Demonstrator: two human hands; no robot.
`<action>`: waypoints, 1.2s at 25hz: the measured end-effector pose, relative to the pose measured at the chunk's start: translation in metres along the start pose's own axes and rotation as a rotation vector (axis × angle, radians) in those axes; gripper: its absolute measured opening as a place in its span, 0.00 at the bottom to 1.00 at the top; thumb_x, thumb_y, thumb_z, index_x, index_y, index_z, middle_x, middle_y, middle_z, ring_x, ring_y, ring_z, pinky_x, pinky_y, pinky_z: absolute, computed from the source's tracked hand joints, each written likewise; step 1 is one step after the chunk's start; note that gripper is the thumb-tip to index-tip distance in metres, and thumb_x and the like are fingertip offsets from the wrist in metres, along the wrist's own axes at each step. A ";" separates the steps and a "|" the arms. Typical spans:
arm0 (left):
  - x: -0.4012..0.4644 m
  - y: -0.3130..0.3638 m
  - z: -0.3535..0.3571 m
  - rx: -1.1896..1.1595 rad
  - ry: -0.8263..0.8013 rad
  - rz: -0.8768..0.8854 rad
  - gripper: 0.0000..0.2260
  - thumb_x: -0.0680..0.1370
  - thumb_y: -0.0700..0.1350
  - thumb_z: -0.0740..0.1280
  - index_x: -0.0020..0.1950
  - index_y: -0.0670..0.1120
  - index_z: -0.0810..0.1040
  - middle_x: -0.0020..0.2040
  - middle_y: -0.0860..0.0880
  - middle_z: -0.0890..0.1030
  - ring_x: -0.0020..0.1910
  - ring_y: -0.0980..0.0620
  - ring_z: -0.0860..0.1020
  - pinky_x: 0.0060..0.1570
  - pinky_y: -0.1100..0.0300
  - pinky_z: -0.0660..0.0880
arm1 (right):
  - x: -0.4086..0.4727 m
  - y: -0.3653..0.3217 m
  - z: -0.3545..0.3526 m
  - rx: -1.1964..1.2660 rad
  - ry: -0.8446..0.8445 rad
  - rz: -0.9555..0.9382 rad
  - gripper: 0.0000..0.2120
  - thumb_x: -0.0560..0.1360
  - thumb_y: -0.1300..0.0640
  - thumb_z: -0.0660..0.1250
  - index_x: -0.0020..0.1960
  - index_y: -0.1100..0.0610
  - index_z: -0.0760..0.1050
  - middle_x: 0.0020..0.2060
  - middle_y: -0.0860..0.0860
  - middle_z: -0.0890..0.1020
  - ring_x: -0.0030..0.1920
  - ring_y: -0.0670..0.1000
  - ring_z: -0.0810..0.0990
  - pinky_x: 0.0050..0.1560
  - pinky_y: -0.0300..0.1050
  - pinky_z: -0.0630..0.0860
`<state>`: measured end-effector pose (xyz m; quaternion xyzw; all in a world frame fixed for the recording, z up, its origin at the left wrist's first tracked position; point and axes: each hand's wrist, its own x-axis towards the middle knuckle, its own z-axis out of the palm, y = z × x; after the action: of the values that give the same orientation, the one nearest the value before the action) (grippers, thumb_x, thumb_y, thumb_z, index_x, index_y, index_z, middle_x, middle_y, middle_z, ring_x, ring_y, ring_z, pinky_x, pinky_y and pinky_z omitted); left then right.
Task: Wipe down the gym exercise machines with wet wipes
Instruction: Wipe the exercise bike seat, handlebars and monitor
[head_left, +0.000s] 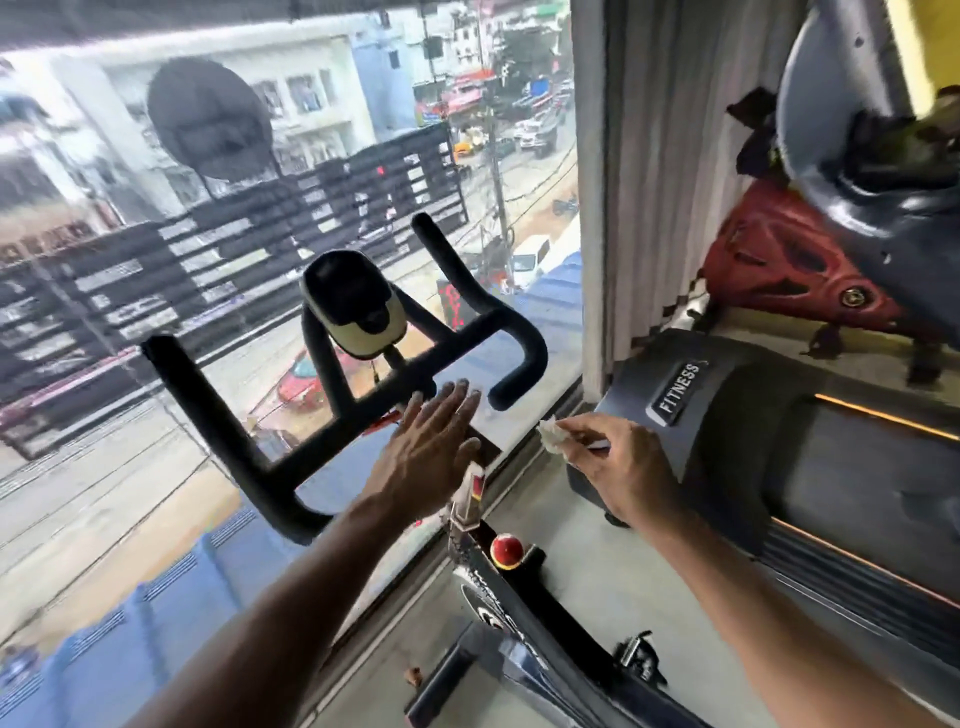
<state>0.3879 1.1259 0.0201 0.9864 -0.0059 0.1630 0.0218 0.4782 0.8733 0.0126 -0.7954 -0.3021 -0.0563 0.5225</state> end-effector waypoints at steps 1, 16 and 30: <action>0.017 -0.007 0.004 0.051 -0.006 0.000 0.30 0.85 0.58 0.48 0.84 0.45 0.60 0.83 0.46 0.58 0.83 0.47 0.55 0.82 0.46 0.46 | 0.014 0.007 0.001 -0.003 0.004 -0.018 0.17 0.75 0.42 0.73 0.54 0.54 0.86 0.46 0.46 0.86 0.45 0.39 0.84 0.46 0.32 0.79; 0.104 -0.075 0.032 0.590 -0.044 0.055 0.31 0.85 0.52 0.56 0.84 0.37 0.54 0.84 0.37 0.54 0.84 0.41 0.53 0.81 0.42 0.54 | 0.118 0.025 0.092 -0.227 -0.060 -0.117 0.09 0.81 0.54 0.68 0.54 0.58 0.84 0.46 0.54 0.78 0.46 0.54 0.82 0.50 0.48 0.78; 0.106 -0.074 0.025 0.629 -0.082 0.106 0.35 0.83 0.52 0.59 0.84 0.38 0.51 0.84 0.38 0.53 0.84 0.41 0.52 0.82 0.44 0.47 | 0.141 0.019 0.089 -0.265 -0.110 0.012 0.10 0.81 0.54 0.68 0.53 0.59 0.85 0.49 0.54 0.82 0.49 0.56 0.82 0.54 0.51 0.78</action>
<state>0.4974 1.1986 0.0276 0.9488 -0.0075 0.1177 -0.2930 0.5822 1.0045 0.0145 -0.8611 -0.3154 -0.0487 0.3959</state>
